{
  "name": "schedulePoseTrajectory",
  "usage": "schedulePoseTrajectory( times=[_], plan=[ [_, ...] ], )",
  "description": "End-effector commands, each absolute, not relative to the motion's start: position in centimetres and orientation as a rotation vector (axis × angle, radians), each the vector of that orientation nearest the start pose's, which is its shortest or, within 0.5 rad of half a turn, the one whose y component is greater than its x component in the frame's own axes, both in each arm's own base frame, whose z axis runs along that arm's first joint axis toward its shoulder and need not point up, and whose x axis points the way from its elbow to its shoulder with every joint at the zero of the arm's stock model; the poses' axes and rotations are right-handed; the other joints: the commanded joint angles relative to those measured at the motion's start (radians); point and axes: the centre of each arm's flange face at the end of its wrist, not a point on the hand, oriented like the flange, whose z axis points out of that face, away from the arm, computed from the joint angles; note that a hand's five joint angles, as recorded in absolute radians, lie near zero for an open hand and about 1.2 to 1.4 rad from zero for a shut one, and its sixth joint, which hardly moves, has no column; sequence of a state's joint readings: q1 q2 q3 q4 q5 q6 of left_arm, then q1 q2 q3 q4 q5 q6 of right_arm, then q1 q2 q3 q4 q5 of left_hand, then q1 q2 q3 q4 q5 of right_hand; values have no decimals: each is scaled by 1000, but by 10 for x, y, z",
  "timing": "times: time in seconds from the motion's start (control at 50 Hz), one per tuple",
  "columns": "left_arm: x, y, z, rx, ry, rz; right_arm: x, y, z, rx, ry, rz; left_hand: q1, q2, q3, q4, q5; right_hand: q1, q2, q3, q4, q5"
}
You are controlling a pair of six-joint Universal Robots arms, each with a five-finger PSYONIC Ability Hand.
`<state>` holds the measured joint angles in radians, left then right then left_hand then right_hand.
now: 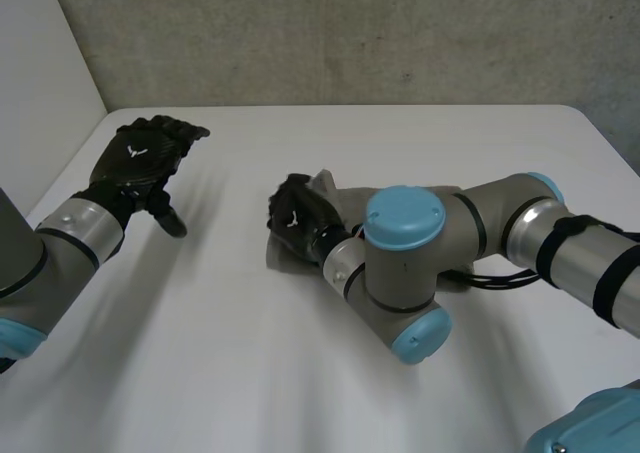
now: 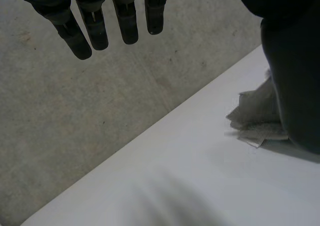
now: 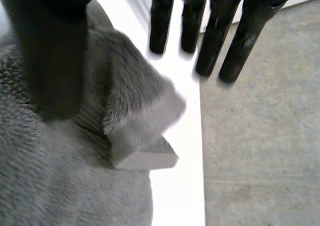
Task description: Fold the towel.
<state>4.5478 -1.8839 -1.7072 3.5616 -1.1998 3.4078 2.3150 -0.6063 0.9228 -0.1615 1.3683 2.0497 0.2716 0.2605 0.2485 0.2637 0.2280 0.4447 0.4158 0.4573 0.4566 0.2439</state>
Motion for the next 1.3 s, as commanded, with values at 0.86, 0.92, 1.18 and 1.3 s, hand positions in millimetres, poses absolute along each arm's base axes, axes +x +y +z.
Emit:
schedulePoseTrajectory(
  times=[0.86, 0.92, 1.18, 1.3],
  plan=[
    [-275, -293, 209, 1024, 2194, -2397, 229, -308, 123, -1228, 2468, -1801, -79, -68, -56, -71, -210, 952, 980, 939, 940, 978],
    [-275, -293, 209, 1023, 2196, -2397, 219, -312, 133, -1255, 2489, -1852, -79, -68, -56, -71, -210, 952, 980, 939, 940, 978],
    [-283, -294, 224, 1018, 2142, -2460, 267, -303, 170, -1937, 2044, -2114, -84, -73, -61, -77, -215, 952, 980, 939, 940, 978],
    [-285, -299, 237, 903, 2146, -2522, 353, -233, 141, -2244, 1379, -2056, -82, -71, -58, -74, -213, 952, 980, 939, 940, 978]
  ],
)
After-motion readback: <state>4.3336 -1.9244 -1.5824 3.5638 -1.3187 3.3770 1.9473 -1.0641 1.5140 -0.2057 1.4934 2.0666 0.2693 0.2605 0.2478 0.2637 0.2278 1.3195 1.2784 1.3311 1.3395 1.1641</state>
